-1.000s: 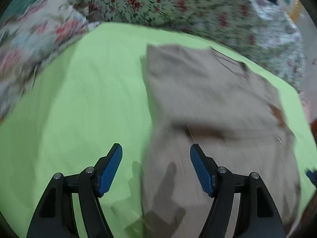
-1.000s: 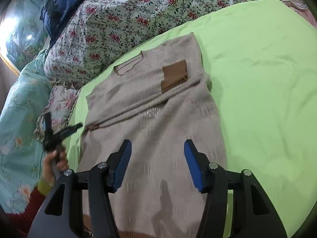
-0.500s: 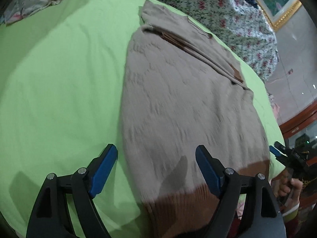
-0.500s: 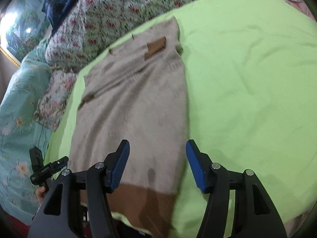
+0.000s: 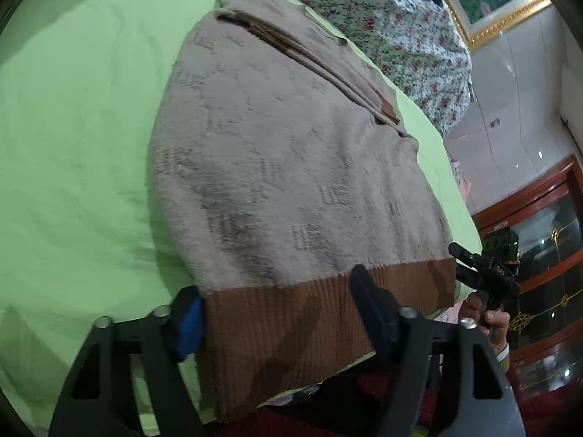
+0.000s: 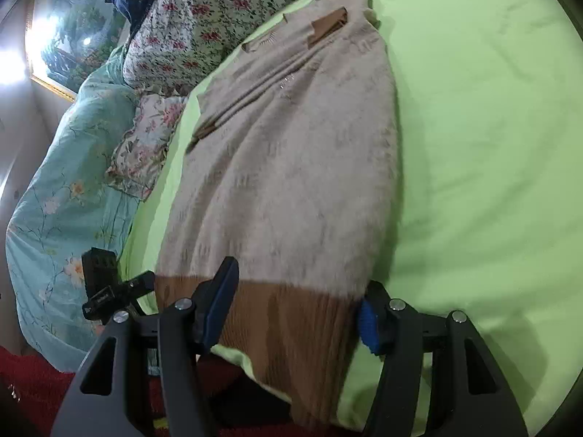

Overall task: Fold small clothes
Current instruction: 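Move both grippers open to the brown ribbed hem of the dress, then grasp the brown ribbed hem with both grippers and lift it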

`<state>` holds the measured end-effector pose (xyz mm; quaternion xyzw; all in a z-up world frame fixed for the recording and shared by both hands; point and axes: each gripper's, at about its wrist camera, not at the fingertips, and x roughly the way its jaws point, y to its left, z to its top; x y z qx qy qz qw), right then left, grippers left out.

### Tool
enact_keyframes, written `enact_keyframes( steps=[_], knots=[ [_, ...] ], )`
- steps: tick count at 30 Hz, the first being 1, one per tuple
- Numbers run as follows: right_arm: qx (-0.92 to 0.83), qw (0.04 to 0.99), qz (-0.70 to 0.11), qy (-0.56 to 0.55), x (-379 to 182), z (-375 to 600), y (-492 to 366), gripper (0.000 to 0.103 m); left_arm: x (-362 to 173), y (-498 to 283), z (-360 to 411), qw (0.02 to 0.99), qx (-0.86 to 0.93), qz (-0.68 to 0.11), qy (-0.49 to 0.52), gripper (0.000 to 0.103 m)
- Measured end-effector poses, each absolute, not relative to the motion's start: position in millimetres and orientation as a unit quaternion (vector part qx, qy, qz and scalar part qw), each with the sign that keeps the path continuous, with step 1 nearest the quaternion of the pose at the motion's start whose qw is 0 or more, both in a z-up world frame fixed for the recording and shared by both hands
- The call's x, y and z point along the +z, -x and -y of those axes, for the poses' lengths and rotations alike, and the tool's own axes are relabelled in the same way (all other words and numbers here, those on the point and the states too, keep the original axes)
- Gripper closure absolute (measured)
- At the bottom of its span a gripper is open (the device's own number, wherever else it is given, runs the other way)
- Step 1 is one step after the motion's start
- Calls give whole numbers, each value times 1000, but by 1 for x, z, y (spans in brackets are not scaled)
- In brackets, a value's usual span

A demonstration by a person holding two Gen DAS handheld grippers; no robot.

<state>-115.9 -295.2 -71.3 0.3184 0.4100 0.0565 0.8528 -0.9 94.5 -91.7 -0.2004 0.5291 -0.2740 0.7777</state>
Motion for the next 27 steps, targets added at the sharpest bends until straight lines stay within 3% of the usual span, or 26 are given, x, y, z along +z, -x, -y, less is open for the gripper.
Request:
enact_keyframes(
  steps=[2,3,4,5,12,17,27],
  knots=[
    [47,850,-417,-319,-74,297,114,74,-95,-1,-103,775,-270,-531,212,64],
    [43,848,-421,-318,-75,299,113,81,-98,-2,-108,772,-268,-533,219,79],
    [40,847,-424,-319,-76,300,115,92,-101,-2,-112,769,-268,-534,227,87],
    [41,846,-425,-320,-77,301,119,93,-103,-1,-114,765,-272,-535,232,93],
    [56,862,-354,-357,-56,324,170,95,-74,16,-123,795,-301,-483,209,97],
    [59,833,-383,-394,-80,334,163,94,-103,4,-120,765,-291,-534,212,96],
    [71,847,-398,-345,-76,317,169,92,-105,15,-109,767,-319,-518,203,98]
  ],
)
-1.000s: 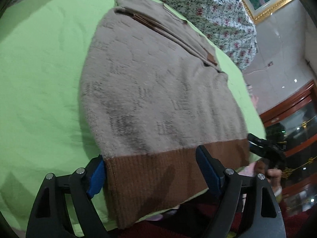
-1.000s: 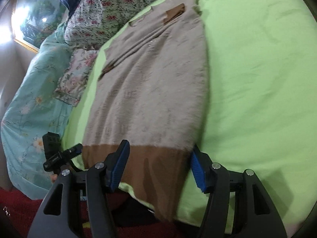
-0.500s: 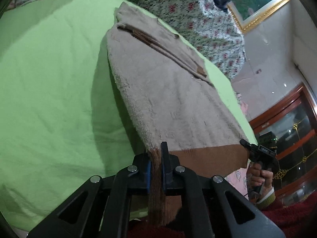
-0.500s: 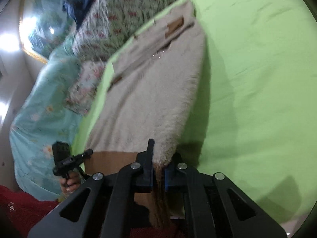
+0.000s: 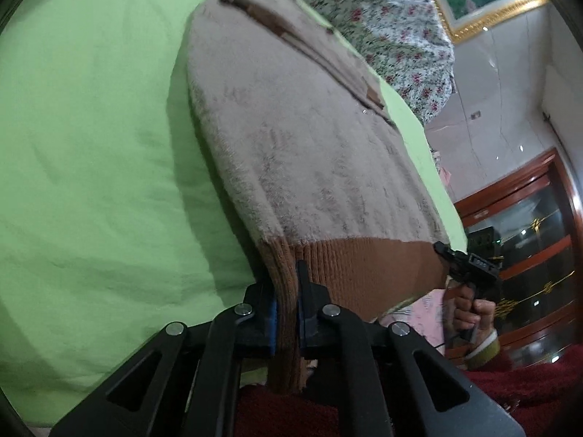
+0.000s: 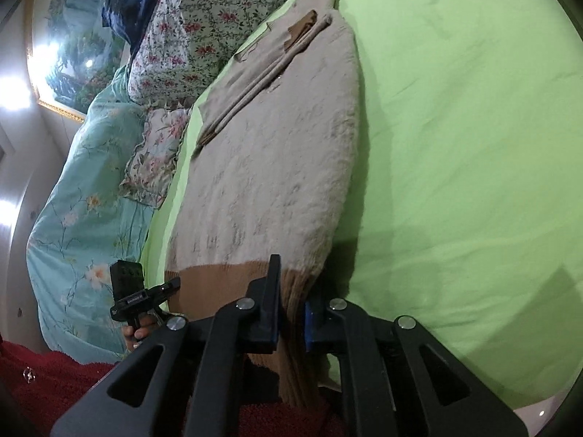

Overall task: Fold small clothes
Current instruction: 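Grasp the brown ribbed hem with both grippers and lift it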

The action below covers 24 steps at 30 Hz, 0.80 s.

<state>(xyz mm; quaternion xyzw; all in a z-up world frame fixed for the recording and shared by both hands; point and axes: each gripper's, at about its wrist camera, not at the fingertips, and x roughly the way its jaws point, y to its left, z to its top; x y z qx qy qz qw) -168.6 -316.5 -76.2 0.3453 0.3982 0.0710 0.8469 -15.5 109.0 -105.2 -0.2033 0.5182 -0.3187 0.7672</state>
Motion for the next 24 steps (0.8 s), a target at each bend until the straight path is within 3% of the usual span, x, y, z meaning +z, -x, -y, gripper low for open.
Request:
enact_keyframes(
  steps=[3,9,15,24],
  knots=[
    [80,854,-381,-345,-70,312,177,94,-88,22,-111,786,-319,-483,216,98],
    [76,854,-387,-338,-72,312,178,95,-90,14,-112,787,-307,-484,228,98],
    [123,886,-292,-339,-5,312,166,95,-31,-6,-106,824,-317,-423,202,98],
    [107,920,-208,-313,65,342,68,95,50,-123,-88,872,-302,-315,220,98]
  ],
)
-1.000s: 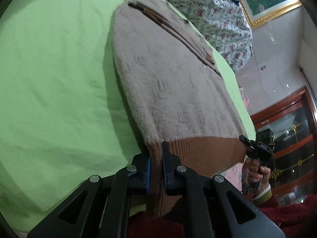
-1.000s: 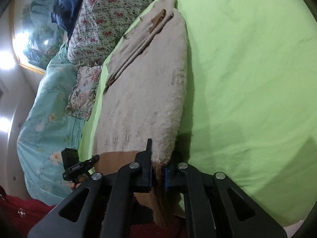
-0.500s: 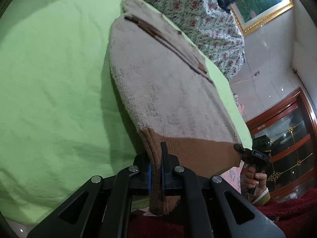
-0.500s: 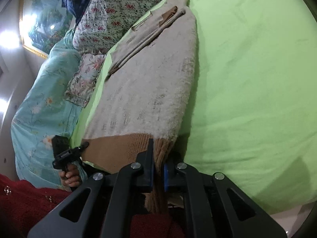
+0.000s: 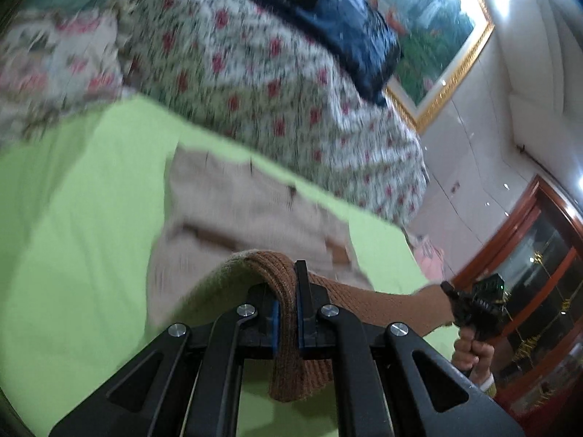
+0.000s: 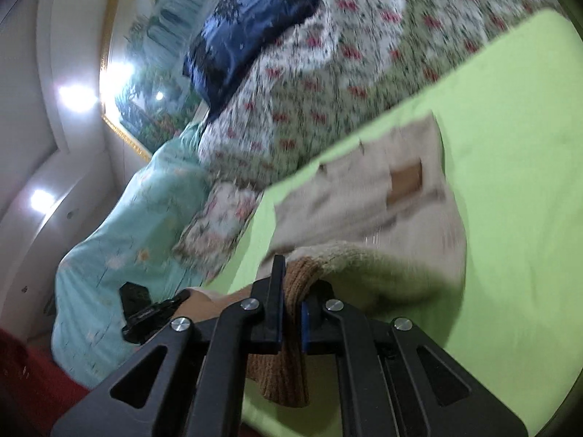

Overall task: Fold small clothes
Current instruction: 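Grasp the brown ribbed hem with both grippers and lift it, then fold the hem up over the dress toward the collar with both grippers, release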

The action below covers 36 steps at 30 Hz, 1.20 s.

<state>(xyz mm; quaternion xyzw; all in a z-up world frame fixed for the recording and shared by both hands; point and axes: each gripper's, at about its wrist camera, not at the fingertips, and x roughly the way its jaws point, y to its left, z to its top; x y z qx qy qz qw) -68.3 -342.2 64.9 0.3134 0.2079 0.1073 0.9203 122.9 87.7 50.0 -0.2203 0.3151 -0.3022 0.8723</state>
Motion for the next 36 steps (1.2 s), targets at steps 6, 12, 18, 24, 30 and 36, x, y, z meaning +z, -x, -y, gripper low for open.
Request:
enact_keyframes(
  steps=[6,12,18,24,30,36],
  knots=[
    [61,917,-213,-333,66,379,-16,95,52,-230,-68,876,-283,-323,219,98],
    [26,901,-251,-353,38,416,-95,95,18,-313,-41,876,-252,-367,185,98],
    [4,893,-285,-348,15,440,-148,95,-20,-367,-30,867,-232,-400,189,98],
    [-30,870,-338,-358,-23,459,-179,93,-67,-401,-14,848,-203,-460,166,93],
    [-48,893,-299,-334,-1,450,-130,70,-59,-343,-21,848,-232,-445,172,53],
    [56,916,-336,-212,2,358,-116,64,-63,-283,41,811,-314,-477,125,51]
  ],
)
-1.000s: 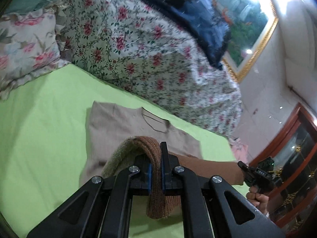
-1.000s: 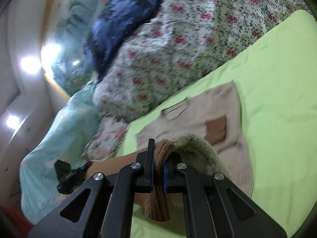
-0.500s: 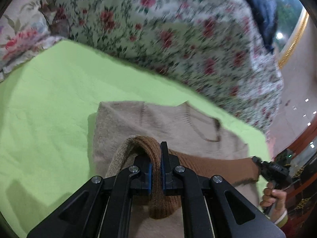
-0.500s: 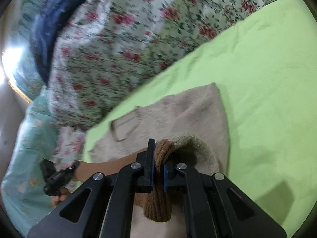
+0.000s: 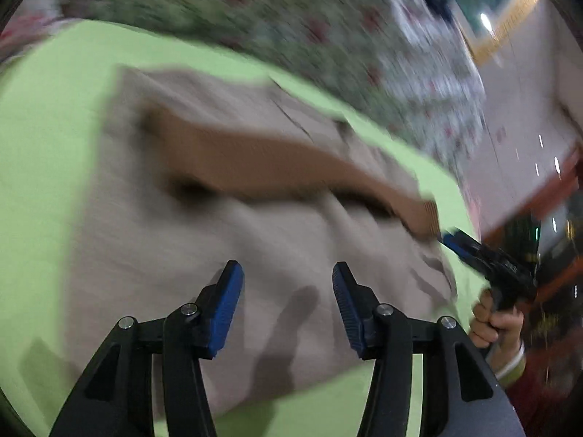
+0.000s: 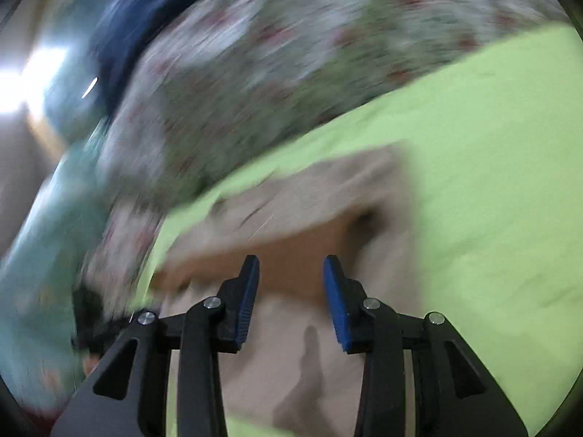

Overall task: Fold small clothes
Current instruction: 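Fold the hem up over the dress toward the collar with both grippers, release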

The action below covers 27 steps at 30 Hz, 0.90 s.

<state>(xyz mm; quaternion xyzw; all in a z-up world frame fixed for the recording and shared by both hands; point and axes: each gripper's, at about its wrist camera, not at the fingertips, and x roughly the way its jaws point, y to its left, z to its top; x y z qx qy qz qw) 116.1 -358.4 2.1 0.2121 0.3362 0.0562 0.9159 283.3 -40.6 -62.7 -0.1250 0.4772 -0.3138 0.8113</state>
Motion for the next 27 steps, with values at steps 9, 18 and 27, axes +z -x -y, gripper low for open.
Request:
enact_keyframes(
  steps=[9,18,27],
  knots=[
    [67,882,-458,-88,-25,340,-210,67,-64,-347,85,814,-319,-485,13,55],
    [-124,912,-276,-276,12,462,-183,65,-36,-418,-12,867,-194,-436,141,56],
    [-87,913,-267,-297,2,401,-102,56,-47,-302,-43,854,-193,-439,202,51]
  ],
)
